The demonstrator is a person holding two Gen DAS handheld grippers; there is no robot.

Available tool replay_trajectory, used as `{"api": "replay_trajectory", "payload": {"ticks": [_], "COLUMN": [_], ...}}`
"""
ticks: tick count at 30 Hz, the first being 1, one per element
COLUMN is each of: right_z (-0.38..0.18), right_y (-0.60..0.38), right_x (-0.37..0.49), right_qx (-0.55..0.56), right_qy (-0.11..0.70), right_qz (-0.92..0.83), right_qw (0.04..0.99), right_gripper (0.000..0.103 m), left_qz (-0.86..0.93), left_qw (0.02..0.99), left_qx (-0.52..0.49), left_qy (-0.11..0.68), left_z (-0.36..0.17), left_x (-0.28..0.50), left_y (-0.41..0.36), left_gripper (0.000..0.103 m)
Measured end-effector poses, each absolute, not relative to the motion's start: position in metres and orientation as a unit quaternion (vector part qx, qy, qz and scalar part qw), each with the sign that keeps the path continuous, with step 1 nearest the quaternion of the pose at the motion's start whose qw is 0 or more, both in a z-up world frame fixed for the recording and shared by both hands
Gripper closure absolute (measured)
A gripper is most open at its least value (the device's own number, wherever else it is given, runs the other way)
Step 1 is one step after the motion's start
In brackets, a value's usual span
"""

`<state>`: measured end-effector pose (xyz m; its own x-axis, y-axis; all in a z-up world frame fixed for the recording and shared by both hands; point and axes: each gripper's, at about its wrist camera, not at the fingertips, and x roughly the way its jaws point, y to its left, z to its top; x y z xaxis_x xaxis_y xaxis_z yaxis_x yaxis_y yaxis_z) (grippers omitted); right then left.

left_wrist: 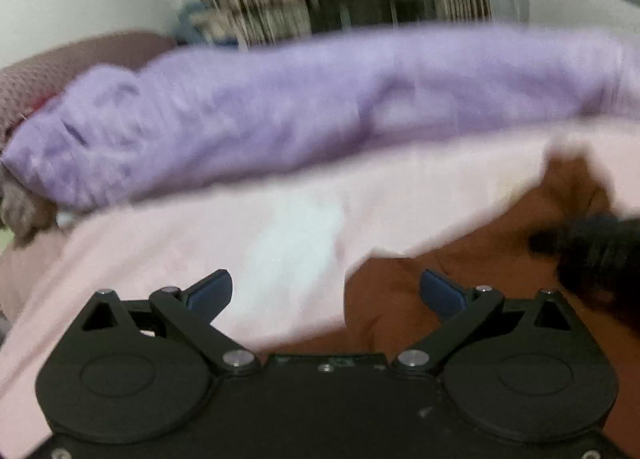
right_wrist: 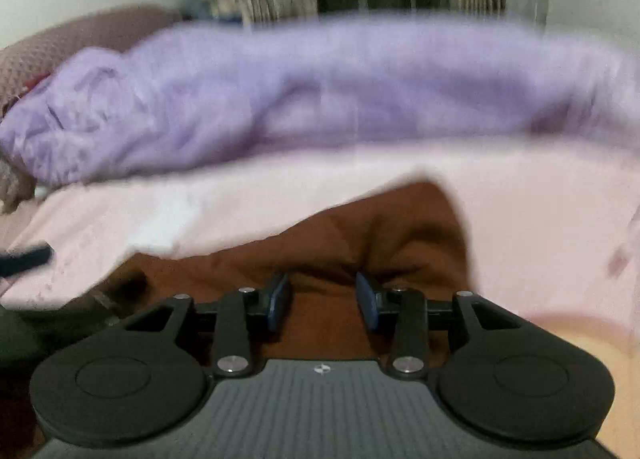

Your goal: Fold large clothes

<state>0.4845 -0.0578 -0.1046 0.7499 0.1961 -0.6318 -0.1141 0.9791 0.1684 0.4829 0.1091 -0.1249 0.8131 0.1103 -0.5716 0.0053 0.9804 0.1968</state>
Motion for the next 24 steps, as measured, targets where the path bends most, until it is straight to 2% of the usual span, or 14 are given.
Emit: {"api": "replay_trajectory", "payload": {"ticks": [3,10,12,15,18,21,24], "right_z": [-0.104,-0.099,-0.081,-0.051,-0.043,-0.053,-0.073], "right_y": [-0.068,-0.062,-0.063,-0.062,-0.055,-0.048,-0.043], "right_x": [0.486,0.481,0.465,0.429,0.396,0.375,0.379], "right_qx": [0.092,0.067,0.057,0.034,0.017,0.005,-0.002], "right_qy": [0.345,0.343,0.337,0.282,0.271,0.274,0.298], "right_qz": [0.094,0.092,0.084,0.084,0.094,0.105,0.1], "right_qw": [0.929,0.932,0.936,0.955,0.958,0.956,0.949], "right_gripper": [0.054,0.052,0.057,0.056,0.057,0.057,0.057], "left_qz": [0.026,0.028,0.043,0.051,0.038,0.036,0.039], "left_qw": [0.954,0.954,0.956,0.961,0.962,0.959,0.944], "left_qx": [0.066,0.058,0.073,0.072,0.066,0.095,0.106], "left_qy": [0.292,0.294,0.282,0.262,0.263,0.265,0.309], "left_z": [-0.117,-0.112,-0.095,-0.065,-0.047,-0.053,-0.082], "left_x": [0.483,0.481,0.46,0.427,0.395,0.373,0.38], "left_y": [0.118,0.12,0.12,0.119,0.119,0.111,0.107], "left_gripper": [0.0,0.0,0.0,0.0,0.0,0.0,0.0]}}
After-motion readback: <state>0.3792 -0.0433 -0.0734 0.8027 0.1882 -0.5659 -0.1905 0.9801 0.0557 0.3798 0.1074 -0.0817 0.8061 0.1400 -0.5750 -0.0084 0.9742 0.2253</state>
